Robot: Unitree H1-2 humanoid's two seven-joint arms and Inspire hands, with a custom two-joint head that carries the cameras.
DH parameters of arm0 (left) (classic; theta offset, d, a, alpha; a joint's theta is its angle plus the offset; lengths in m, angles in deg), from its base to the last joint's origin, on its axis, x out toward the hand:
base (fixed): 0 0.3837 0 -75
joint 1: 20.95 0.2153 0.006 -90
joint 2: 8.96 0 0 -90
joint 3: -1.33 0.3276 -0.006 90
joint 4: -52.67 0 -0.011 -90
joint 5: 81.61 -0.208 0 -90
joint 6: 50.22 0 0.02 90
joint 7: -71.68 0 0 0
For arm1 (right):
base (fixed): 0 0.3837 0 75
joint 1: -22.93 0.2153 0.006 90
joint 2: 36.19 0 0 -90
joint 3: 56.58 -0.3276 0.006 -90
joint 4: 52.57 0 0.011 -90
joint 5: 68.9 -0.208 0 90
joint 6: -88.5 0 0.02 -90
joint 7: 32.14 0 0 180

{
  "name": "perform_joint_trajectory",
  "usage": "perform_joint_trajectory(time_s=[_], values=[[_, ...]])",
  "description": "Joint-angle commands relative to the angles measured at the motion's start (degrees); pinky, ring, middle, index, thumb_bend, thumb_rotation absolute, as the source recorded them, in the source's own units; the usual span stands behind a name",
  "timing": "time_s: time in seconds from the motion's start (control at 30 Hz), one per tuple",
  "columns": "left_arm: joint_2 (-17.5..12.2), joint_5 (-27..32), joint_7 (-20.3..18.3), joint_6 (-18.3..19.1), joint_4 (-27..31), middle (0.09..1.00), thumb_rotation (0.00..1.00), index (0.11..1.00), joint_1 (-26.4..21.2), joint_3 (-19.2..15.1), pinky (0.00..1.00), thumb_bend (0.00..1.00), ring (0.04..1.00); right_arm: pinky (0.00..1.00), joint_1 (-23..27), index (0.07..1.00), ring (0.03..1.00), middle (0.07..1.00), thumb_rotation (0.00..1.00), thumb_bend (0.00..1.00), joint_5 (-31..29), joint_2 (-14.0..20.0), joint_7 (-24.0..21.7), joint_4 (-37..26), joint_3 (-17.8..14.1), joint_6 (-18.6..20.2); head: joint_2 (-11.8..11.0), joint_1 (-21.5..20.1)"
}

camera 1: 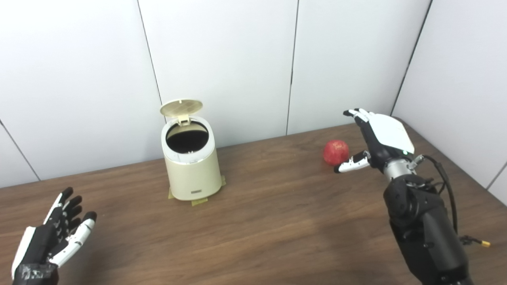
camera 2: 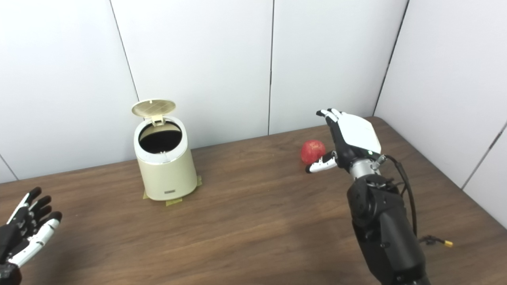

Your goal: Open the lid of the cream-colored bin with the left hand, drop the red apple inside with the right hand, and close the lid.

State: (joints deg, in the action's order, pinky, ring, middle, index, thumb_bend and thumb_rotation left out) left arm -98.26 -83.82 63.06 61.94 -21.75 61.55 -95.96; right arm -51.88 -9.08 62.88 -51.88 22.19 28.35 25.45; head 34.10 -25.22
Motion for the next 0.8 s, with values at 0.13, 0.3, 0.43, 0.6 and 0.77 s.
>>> perform_joint_trajectory(time_s=[0.13, 0.3, 0.43, 0.6, 0.77], values=[[-0.4, 1.3, 0.7, 0.7, 4.3, 0.961, 0.22, 1.000, -1.5, -0.8, 0.96, 0.29, 0.966, 0.80, 6.4, 0.870, 0.948, 0.938, 0.13, 0.90, 0.8, 4.1, -0.3, 7.3, 0.6, -0.1, 0.5, 0.2], [-0.9, 1.6, 0.4, 1.4, 5.5, 0.965, 0.21, 1.000, -1.1, -0.8, 0.97, 0.29, 0.973, 0.79, 9.0, 0.875, 0.926, 0.921, 0.16, 0.89, 1.1, 5.4, 1.0, 12.9, 2.7, -0.1, 0.9, 0.5], [-1.5, 0.7, 0.3, 2.3, 6.7, 0.946, 0.25, 1.000, -0.6, -0.5, 0.94, 0.29, 0.947, 0.76, 11.9, 0.879, 0.920, 0.911, 0.18, 0.89, 1.1, 5.3, 1.7, 18.0, 3.3, -0.1, 1.2, 0.6], [-1.9, 1.7, 0.1, 3.5, 7.8, 0.949, 0.23, 1.000, -0.1, -1.0, 0.91, 0.29, 0.946, 0.71, 15.6, 0.881, 0.908, 0.908, 0.18, 0.89, 0.3, 4.8, 2.5, 23.7, 3.9, -0.1, 1.5, 0.8], [-2.0, 2.4, -0.1, 4.5, 8.8, 0.957, 0.21, 1.000, 0.0, -1.3, 0.93, 0.28, 0.954, 0.72, 18.3, 0.879, 0.896, 0.904, 0.17, 0.88, -0.6, 4.3, 3.2, 28.2, 4.6, -0.1, 1.8, 0.8]])
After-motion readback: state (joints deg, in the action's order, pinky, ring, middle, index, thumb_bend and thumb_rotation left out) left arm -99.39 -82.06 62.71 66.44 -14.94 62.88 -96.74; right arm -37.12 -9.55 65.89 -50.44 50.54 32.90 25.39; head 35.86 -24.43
